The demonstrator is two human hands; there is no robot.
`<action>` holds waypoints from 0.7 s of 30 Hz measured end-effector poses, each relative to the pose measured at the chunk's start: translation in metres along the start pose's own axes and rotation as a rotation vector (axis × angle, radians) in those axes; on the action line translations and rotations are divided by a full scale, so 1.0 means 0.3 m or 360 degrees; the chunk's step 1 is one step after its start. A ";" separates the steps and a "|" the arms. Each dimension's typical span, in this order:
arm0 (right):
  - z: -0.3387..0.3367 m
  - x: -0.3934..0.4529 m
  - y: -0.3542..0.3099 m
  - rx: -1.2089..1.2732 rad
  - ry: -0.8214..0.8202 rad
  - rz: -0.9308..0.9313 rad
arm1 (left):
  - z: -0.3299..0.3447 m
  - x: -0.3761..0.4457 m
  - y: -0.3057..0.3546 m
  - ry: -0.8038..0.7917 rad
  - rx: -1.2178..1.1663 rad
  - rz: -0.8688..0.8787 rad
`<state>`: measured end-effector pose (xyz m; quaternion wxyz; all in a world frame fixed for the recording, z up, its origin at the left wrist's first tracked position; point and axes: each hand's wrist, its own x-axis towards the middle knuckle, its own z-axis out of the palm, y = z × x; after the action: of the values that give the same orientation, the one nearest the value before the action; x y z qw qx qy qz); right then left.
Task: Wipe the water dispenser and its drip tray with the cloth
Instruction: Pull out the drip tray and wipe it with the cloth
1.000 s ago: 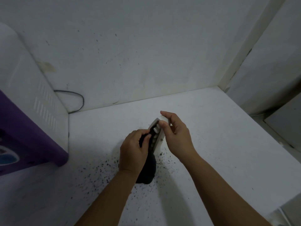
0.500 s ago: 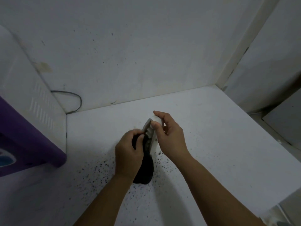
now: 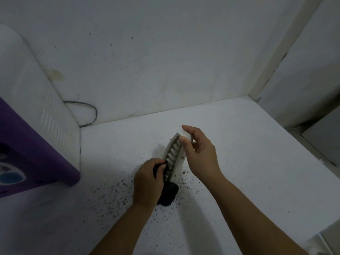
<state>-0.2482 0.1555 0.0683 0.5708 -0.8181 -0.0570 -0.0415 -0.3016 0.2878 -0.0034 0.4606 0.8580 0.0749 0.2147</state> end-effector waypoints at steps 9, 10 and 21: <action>-0.016 0.010 0.011 0.0024 0.0062 0.0052 | 0.032 -0.026 -0.009 -0.0099 -0.0053 0.0131; -0.019 0.009 0.013 0.0022 0.0057 0.0059 | 0.035 -0.042 -0.037 -0.0138 -0.0026 0.0070; -0.007 0.006 0.012 0.0055 0.0058 0.0068 | 0.018 0.082 0.147 0.0039 -0.0209 0.0358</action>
<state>-0.2460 0.1525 0.0659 0.5866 -0.8082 -0.0299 -0.0431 -0.2802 0.2671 0.0376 0.4877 0.8264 -0.0303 0.2798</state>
